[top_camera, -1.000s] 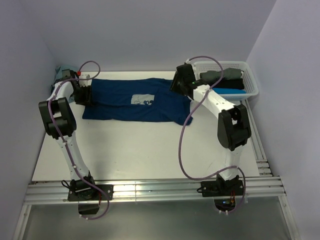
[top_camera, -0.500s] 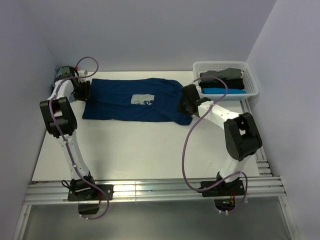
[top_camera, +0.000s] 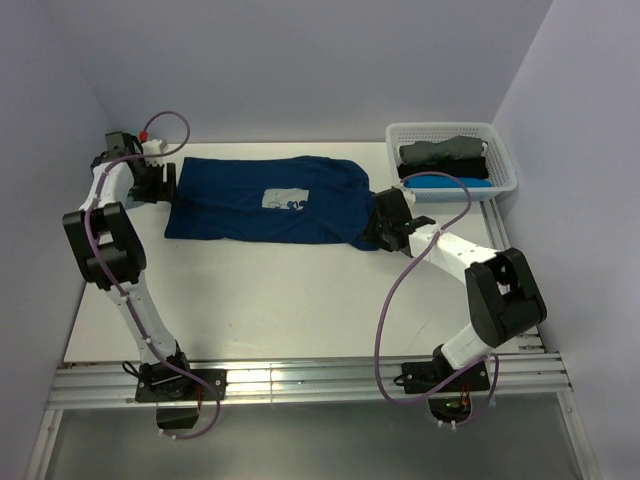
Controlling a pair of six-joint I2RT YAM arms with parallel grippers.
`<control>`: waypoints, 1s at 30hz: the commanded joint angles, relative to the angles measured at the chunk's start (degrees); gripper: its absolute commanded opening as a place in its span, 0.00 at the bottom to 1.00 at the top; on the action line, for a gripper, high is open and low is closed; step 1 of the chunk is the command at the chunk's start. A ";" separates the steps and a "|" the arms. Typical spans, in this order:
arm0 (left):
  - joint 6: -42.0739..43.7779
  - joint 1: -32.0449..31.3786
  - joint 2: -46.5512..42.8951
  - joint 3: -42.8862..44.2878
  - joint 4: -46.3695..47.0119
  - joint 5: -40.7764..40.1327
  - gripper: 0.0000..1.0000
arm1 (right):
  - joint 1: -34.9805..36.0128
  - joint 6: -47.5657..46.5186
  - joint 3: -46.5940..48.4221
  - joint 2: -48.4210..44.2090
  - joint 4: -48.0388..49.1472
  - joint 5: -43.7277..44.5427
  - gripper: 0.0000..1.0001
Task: Roll the t-shirts
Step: Fold the tshirt
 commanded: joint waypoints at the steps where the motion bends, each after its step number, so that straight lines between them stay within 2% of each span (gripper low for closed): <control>1: 5.96 3.13 -5.98 -3.40 -4.83 3.67 0.73 | 0.40 0.25 -0.50 0.08 2.66 2.27 0.50; 5: 10.88 5.43 -5.81 -5.51 -10.80 7.28 0.73 | 0.31 0.16 0.02 2.63 3.10 2.54 0.51; 8: 12.82 5.87 -5.72 -7.44 -11.08 7.98 0.73 | 0.31 0.33 -0.33 3.77 4.95 1.83 0.51; 19: 10.89 5.78 -1.86 -8.85 -9.24 8.42 0.73 | 0.22 0.42 -2.00 5.79 7.15 1.39 0.51; 27: 7.03 5.78 1.05 -8.24 -5.98 6.84 0.65 | -0.22 0.16 -2.61 5.18 7.41 1.39 0.50; 30: 6.06 5.78 1.58 -8.15 -5.28 7.36 0.57 | -0.39 -0.10 -2.26 5.00 7.24 1.39 0.47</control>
